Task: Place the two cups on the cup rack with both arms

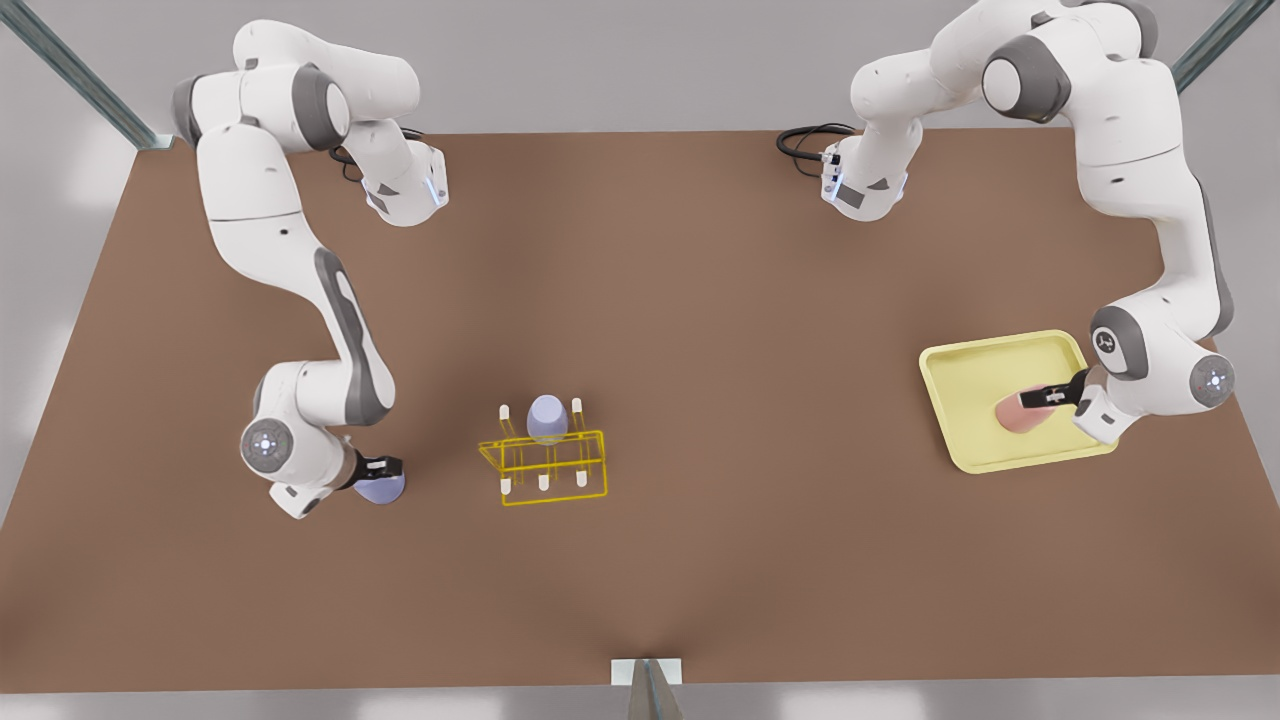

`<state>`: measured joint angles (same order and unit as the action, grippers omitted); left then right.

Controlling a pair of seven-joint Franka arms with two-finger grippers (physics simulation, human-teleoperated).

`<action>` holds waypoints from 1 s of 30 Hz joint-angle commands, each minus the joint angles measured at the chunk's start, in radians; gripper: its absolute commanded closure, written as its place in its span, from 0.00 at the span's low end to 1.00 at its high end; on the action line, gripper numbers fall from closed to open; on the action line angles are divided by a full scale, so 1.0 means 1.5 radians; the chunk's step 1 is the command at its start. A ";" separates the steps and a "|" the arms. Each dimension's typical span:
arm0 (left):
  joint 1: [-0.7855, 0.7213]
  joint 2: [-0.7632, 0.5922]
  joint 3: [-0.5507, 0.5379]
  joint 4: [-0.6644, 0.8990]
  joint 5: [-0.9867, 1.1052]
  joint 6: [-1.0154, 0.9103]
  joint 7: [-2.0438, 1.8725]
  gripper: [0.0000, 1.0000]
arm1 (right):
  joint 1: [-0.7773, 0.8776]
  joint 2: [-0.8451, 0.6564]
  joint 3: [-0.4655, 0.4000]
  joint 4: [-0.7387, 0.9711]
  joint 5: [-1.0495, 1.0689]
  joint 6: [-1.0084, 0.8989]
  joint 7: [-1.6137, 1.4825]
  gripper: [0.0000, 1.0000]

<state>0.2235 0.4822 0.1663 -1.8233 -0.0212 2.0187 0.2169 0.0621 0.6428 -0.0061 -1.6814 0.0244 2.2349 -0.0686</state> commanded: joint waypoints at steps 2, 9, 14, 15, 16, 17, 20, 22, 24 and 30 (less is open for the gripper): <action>0.002 0.005 0.001 0.000 0.001 0.008 0.051 0.00 | 0.001 0.004 0.000 0.000 -0.001 0.008 -0.011 0.00; 0.005 0.033 0.015 -0.002 0.002 0.027 0.050 0.00 | 0.001 0.003 0.000 -0.016 -0.002 0.001 -0.013 0.00; 0.004 0.049 0.015 -0.002 0.001 0.050 0.050 0.00 | 0.001 0.004 0.000 -0.024 -0.002 -0.001 -0.014 0.00; 0.004 0.053 0.015 -0.002 0.000 0.057 0.050 0.00 | 0.001 0.004 0.000 -0.024 -0.002 -0.001 -0.014 0.00; 0.004 0.055 0.015 -0.002 0.000 0.060 0.050 0.00 | 0.001 0.008 0.000 -0.024 -0.002 -0.001 -0.014 0.00; 0.004 0.059 0.015 -0.001 -0.001 0.068 0.049 0.00 | 0.000 0.008 0.000 -0.024 -0.002 0.000 -0.014 0.00; 0.004 0.059 0.015 -0.001 -0.002 0.082 0.049 0.00 | 0.000 0.008 0.001 -0.023 -0.002 0.000 -0.013 0.20; 0.004 0.059 0.014 -0.001 -0.005 0.094 0.049 0.01 | -0.002 0.008 0.001 -0.019 -0.002 0.000 -0.014 0.21; 0.004 0.058 0.013 -0.001 -0.005 0.095 0.049 0.16 | -0.002 0.008 0.001 -0.017 -0.002 0.000 -0.013 0.23; 0.000 0.066 0.013 0.001 -0.005 0.113 0.049 0.15 | -0.004 0.002 0.003 -0.012 0.004 -0.002 -0.012 0.26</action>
<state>0.2242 0.5793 0.1855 -1.8230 -0.0286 2.1601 0.2776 0.0572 0.6470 -0.0022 -1.7013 0.0315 2.2360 -0.0907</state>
